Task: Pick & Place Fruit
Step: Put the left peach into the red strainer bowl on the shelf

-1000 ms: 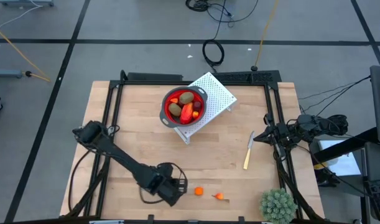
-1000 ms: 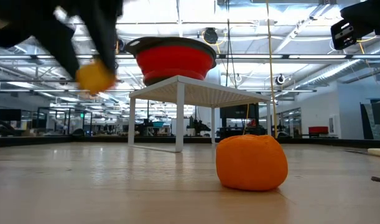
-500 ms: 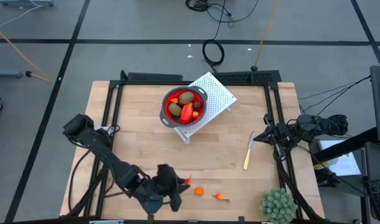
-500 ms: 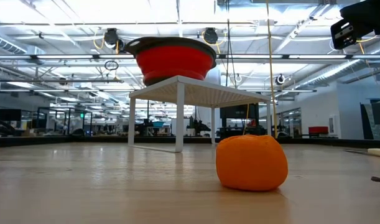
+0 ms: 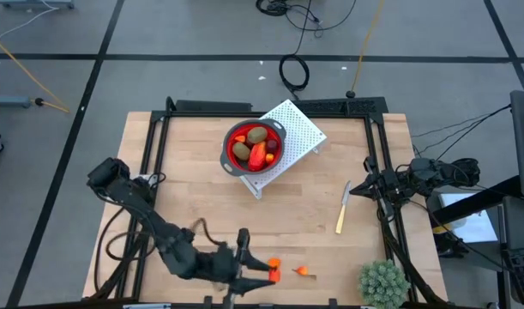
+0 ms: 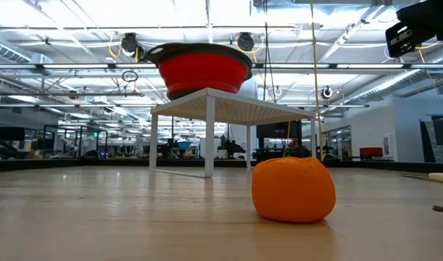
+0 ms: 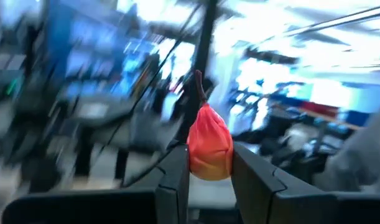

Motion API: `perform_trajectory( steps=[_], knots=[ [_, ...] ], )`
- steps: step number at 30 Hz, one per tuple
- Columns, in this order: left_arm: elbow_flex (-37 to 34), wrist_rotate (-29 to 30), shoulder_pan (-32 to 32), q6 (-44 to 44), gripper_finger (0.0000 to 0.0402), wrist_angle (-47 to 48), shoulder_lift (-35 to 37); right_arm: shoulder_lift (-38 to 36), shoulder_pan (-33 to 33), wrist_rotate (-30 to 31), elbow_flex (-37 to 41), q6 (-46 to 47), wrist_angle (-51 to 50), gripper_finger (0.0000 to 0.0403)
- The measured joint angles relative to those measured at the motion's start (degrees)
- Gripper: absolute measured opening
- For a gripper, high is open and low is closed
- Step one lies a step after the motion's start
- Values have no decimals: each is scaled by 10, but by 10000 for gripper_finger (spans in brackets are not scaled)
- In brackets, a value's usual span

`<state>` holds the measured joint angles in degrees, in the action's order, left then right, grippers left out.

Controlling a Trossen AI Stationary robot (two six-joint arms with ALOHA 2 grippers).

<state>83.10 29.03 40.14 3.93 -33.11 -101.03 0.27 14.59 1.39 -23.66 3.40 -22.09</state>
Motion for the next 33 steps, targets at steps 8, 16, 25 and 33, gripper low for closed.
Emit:
perform_trajectory(
  steps=[8, 16, 25, 33],
  knots=[
    [0, -164, 1, -174, 95, -142, 0, 0, 0, 0, 0, -24, 0, 0],
    [0, -234, -7, -203, 95, -171, 0, 0, 0, 0, 0, -26, 0, 0],
    [0, -152, -33, -61, 95, -220, 0, 0, 0, 0, 0, -26, 0, 0],
    [0, 74, -55, 202, 95, -239, 0, 0, 0, 1, 0, -26, 0, 0]
  ],
)
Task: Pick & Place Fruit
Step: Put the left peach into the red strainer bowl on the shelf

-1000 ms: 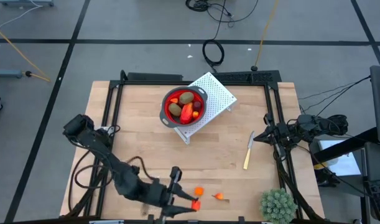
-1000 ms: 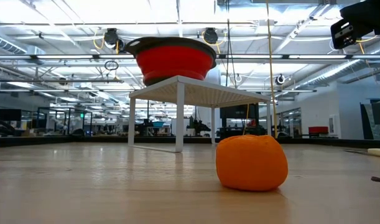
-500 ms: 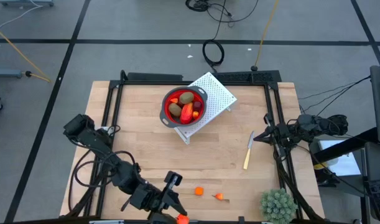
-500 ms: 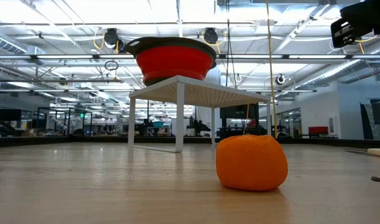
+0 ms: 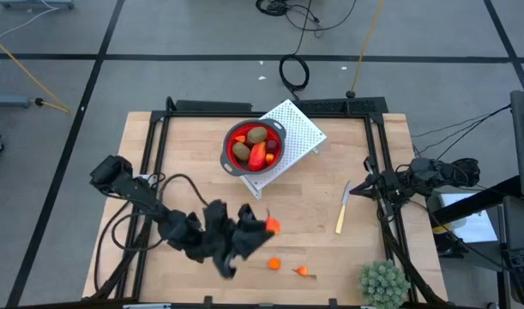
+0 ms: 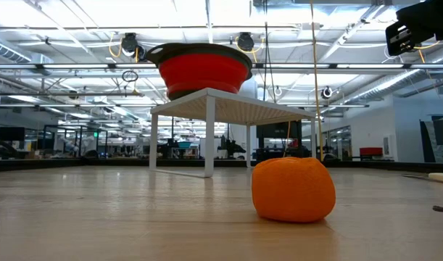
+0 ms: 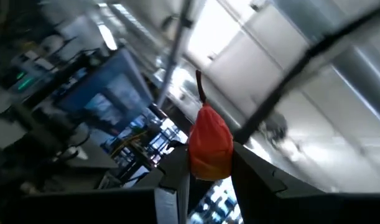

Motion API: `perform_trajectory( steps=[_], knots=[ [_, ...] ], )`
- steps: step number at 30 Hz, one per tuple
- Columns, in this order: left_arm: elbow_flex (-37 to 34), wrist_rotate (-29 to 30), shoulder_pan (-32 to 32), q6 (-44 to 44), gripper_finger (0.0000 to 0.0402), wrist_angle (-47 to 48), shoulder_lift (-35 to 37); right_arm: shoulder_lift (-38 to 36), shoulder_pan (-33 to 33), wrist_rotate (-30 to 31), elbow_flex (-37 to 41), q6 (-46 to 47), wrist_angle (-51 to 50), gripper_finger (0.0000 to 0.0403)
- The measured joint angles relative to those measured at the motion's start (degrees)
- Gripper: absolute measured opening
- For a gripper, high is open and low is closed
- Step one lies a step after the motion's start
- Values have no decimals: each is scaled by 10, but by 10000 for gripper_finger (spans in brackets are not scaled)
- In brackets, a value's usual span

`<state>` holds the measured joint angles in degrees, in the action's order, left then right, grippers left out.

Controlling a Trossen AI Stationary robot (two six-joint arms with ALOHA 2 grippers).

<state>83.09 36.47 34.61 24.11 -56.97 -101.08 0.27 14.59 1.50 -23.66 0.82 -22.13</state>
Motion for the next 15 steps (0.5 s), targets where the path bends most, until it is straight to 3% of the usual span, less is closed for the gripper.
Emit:
perform_trajectory(
  steps=[8, 15],
  knots=[
    [0, 115, -14, 176, 95, 1, 0, 0, 0, 1, 0, 0, 0, 0],
    [0, 141, -25, 196, 95, 56, 0, 0, 0, 2, 0, 0, 0, 0]
  ],
)
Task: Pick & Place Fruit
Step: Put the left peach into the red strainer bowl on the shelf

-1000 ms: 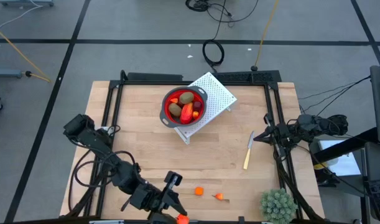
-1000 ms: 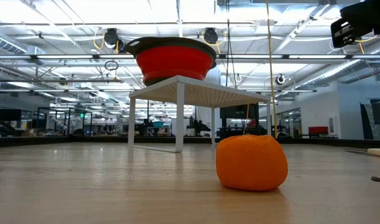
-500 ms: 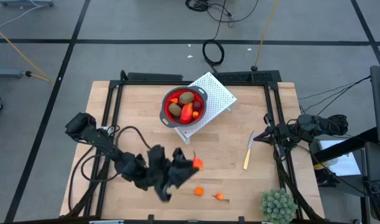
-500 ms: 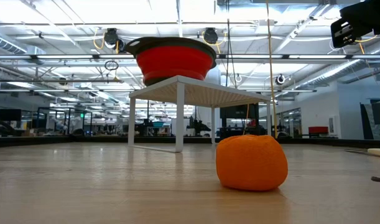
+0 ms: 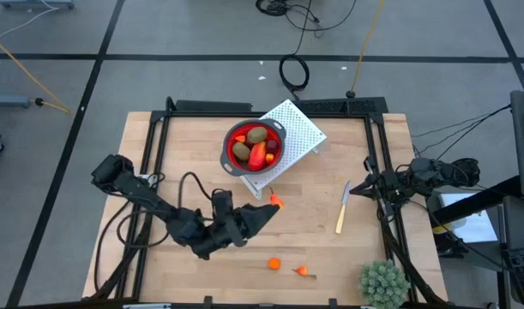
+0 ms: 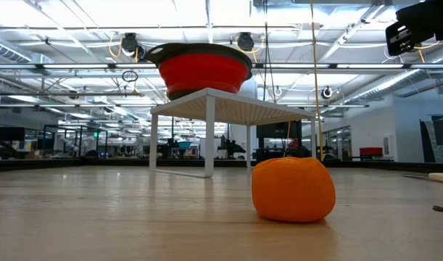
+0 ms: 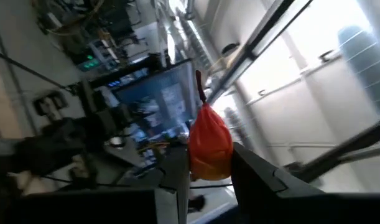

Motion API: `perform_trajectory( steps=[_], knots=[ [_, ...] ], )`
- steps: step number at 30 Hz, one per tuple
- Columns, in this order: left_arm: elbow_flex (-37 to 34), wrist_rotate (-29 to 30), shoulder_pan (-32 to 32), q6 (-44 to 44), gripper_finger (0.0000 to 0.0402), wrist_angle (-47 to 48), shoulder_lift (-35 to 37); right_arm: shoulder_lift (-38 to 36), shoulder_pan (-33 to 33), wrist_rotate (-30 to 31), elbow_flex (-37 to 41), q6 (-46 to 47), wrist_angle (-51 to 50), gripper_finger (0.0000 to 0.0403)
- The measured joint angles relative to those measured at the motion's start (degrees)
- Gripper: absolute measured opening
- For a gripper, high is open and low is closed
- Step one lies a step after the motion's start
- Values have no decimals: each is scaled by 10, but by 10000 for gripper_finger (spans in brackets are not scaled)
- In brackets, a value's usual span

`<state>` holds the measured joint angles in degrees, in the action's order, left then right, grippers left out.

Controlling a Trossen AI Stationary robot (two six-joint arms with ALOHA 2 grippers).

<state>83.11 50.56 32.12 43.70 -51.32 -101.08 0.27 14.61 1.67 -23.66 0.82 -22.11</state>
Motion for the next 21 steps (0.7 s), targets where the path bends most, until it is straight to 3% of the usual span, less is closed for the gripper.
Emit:
perform_trajectory(
  steps=[5, 10, 15, 21],
  knots=[
    [0, 9, -22, 8, 95, 106, 6, 0, 0, 0, 0, 0, 0, 0],
    [0, -32, -61, 109, 95, 347, 55, 0, 0, 0, 0, 0, 0, 0],
    [0, -112, -113, 216, 95, 564, 93, 0, 0, 0, 0, 0, 0, 0],
    [0, -207, -183, 244, 95, 696, 110, 0, 0, 0, 0, 0, 0, 0]
  ],
)
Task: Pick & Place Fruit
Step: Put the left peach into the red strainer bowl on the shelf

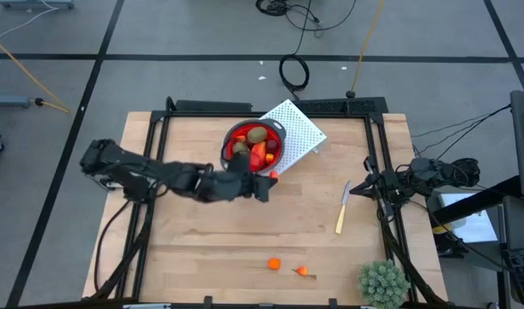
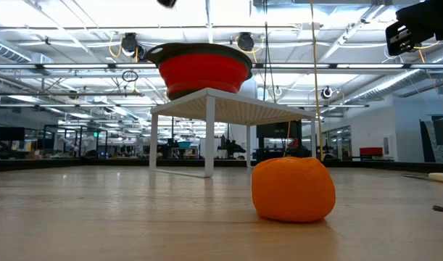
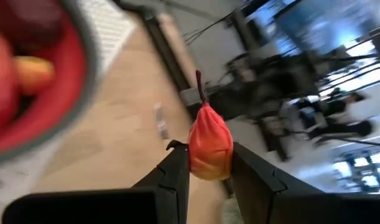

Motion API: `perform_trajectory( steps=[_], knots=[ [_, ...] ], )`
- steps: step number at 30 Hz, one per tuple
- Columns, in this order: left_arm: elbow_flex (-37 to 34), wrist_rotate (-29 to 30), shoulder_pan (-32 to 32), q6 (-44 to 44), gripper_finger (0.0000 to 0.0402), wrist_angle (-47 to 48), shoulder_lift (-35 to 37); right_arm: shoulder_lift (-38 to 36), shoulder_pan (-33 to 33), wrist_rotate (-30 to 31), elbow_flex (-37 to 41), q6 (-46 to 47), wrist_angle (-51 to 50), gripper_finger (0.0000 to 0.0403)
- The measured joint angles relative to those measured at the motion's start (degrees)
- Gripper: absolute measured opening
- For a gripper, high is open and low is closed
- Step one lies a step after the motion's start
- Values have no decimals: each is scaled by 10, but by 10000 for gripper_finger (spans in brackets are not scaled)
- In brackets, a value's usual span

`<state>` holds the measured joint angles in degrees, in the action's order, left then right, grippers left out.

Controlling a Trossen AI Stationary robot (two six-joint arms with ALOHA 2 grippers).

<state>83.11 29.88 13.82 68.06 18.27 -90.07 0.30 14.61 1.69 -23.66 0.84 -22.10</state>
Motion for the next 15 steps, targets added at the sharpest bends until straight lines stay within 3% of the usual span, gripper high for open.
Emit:
perform_trajectory(
  steps=[15],
  knots=[
    [0, -170, -161, -121, 94, 180, -1, 0, 0, 62, 0, -37, 0, 0]
  ],
)
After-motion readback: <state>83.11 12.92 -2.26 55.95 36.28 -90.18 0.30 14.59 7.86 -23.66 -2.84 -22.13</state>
